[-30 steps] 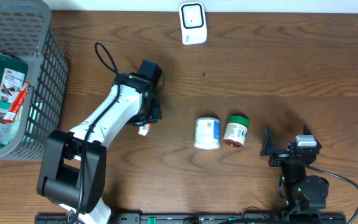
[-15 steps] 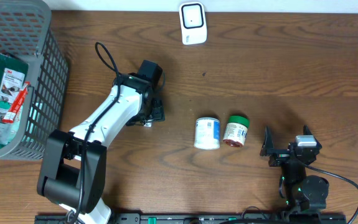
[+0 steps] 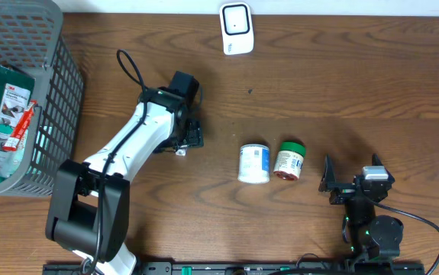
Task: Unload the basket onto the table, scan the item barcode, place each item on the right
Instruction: 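Lower the orange packet onto the table left of the white tub, then open the left gripper and withdraw it toward the basket, then grasp the red snack stick in the basket with the left gripper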
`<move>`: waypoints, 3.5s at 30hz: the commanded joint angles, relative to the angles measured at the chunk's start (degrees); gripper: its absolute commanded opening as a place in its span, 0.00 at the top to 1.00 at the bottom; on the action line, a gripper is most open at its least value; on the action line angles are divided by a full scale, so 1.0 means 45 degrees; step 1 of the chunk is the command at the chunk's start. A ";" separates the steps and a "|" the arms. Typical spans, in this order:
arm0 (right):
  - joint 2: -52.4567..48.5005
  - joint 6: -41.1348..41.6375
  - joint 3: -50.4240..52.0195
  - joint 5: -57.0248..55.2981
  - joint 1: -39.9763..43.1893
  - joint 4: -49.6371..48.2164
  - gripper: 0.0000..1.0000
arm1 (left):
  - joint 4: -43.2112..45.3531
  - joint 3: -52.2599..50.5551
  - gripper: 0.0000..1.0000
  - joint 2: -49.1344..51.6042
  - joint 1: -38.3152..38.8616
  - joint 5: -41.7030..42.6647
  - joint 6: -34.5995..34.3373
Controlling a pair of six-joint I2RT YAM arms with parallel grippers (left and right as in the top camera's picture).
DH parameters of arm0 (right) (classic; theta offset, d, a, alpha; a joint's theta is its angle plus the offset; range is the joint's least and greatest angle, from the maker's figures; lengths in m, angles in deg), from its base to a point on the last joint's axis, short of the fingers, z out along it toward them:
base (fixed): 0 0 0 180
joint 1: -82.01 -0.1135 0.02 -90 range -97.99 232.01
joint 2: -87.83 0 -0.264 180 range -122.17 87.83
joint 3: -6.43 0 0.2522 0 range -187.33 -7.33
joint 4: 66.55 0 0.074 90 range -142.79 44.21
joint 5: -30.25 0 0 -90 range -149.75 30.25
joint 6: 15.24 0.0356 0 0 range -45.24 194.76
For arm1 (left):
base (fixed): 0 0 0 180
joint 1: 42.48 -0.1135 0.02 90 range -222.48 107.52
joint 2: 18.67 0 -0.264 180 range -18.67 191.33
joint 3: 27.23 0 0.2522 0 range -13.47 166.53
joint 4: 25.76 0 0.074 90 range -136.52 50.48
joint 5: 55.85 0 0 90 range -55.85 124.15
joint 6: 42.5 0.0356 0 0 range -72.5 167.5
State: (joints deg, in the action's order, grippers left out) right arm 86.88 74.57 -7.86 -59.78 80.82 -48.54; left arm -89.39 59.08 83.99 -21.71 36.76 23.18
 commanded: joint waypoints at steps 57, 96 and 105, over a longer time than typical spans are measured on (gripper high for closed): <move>0.0044 0.0039 0.0049 -0.0121 0.0078 0.0005 0.01 | -0.0185 0.5513 0.21 -0.1831 -0.9889 -0.0165 0.1399; 0.0044 0.0039 0.0049 -0.0121 0.0078 0.0005 0.01 | 0.0063 0.5513 0.07 0.2385 -1.2128 -0.1773 0.4843; 0.0044 0.0034 0.0049 -0.0121 0.0078 0.0005 0.01 | 0.0884 0.5513 0.07 0.4527 -1.2128 -0.1156 0.5931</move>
State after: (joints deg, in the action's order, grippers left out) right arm 86.88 74.55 -7.86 -59.78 80.82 -48.56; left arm -85.76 83.10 102.54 -76.17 30.90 47.38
